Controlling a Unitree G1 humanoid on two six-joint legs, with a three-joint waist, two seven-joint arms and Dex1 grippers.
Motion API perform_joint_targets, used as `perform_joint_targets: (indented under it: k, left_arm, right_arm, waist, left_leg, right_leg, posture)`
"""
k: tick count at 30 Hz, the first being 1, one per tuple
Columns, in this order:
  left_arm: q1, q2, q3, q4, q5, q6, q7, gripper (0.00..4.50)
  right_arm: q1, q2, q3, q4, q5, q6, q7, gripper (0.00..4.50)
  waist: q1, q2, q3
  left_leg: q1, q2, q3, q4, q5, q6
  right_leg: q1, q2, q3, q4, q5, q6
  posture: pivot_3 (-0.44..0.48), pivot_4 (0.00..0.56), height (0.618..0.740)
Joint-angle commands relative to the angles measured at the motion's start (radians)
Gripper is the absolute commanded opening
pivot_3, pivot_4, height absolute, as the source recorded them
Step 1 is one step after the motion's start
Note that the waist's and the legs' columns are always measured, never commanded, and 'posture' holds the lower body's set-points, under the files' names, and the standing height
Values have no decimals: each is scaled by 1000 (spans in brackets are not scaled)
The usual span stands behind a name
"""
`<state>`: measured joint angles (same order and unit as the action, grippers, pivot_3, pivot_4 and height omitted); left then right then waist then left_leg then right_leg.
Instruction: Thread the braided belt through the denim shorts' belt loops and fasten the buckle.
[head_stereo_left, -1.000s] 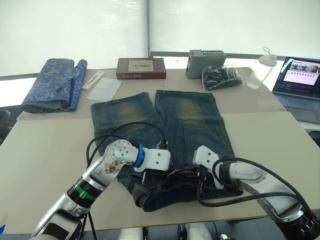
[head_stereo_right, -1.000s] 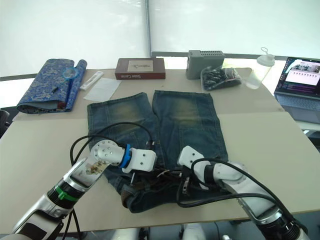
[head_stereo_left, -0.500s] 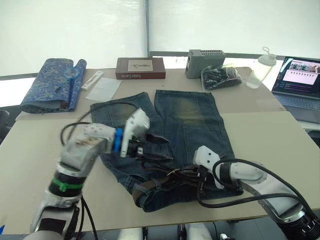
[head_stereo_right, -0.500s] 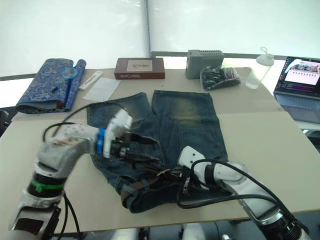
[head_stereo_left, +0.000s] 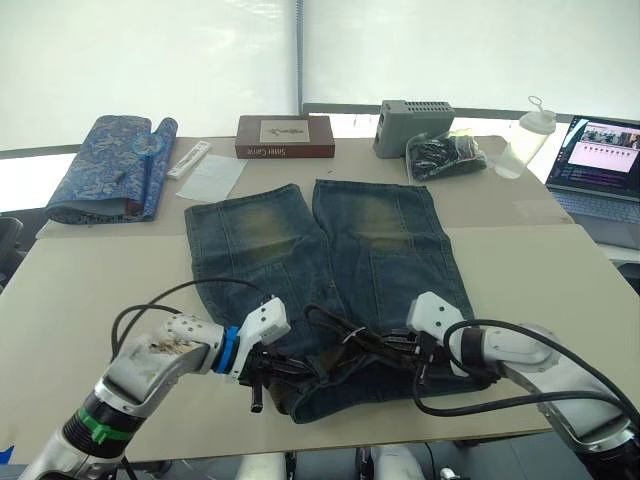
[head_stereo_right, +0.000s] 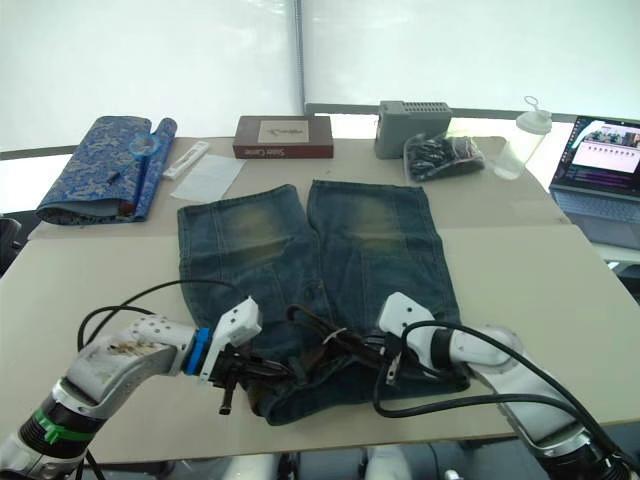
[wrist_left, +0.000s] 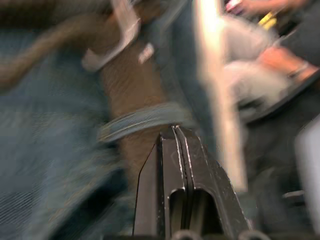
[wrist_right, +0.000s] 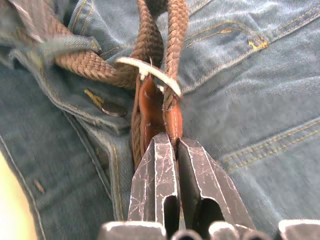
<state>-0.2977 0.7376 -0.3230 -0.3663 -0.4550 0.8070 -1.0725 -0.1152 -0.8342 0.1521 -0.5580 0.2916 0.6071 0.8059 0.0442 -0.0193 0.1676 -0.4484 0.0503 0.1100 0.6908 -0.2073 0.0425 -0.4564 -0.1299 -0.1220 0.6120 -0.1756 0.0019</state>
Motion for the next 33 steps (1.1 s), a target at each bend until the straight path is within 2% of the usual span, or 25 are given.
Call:
perform_joint_targets:
  k: [1, 8, 11, 19, 24, 28, 30, 33]
  left_arm:
    - [41, 25, -87, 73, 132, -116, 15, 27]
    - [74, 46, -107, 143, 220, -231, 37, 27]
    - [86, 55, -116, 174, 262, -288, 43, 27]
    - [105, 69, -114, 235, 333, -403, 55, 27]
    - [115, 99, -89, 283, 380, -495, 70, 27]
    - [120, 151, -37, 347, 405, -572, 75, 27]
    - [121, 177, -7, 393, 410, -611, 71, 27]
    - [121, 198, 24, 460, 413, -672, 75, 27]
  right_arm:
    - [33, -66, -123, 44, -65, -75, -17, 0]
    - [229, -182, -347, 218, -188, -306, -17, 0]
    - [344, -178, -420, 213, -181, -406, 28, 0]
    - [598, -155, -479, 110, -175, -544, 127, 0]
    - [678, -124, -427, 15, -195, -573, 130, 0]
    - [650, -67, -298, -80, -189, -530, 110, 0]
    - [644, -56, -244, -94, -219, -537, 112, 0]
    - [633, -48, -189, -83, -269, -562, 101, 0]
  waist:
    - [-1, 1, -1]
    - [6, 5, -4]
    - [4, 12, -8]
    - [-1, 21, -19]
    - [-3, 22, -21]
    - [-20, 26, -24]
    - [-31, 25, -25]
    - [-38, 25, -25]
  left_leg:
    - [0, 0, 1, 0, -1, 1]
    - [3, -1, 2, -3, -2, 2]
    - [5, -1, 2, -5, -1, 2]
    - [10, 0, 1, -6, -1, 2]
    - [15, 0, 0, -11, -2, 2]
    - [21, 1, -12, -16, -3, -1]
    - [19, 0, -22, -17, -5, -4]
    - [25, 0, -26, -17, -9, -10]
  right_leg:
    - [0, 0, 1, -1, 0, 0]
    - [1, -2, 1, -1, 1, 1]
    - [3, -1, 1, -1, 1, 1]
    - [8, -2, 1, -4, 0, 1]
    - [10, -2, 1, -5, 0, 1]
    - [17, 1, -4, -16, 0, 0]
    - [19, 1, -11, -19, 0, 1]
    - [20, 0, -15, -19, 0, 1]
  posture:
    - [0, 150, 709]
    - [0, 150, 709]
    - [0, 150, 709]
    - [0, 150, 709]
    - [0, 150, 709]
    - [0, 150, 709]
    - [0, 150, 709]
    - [0, 150, 709]
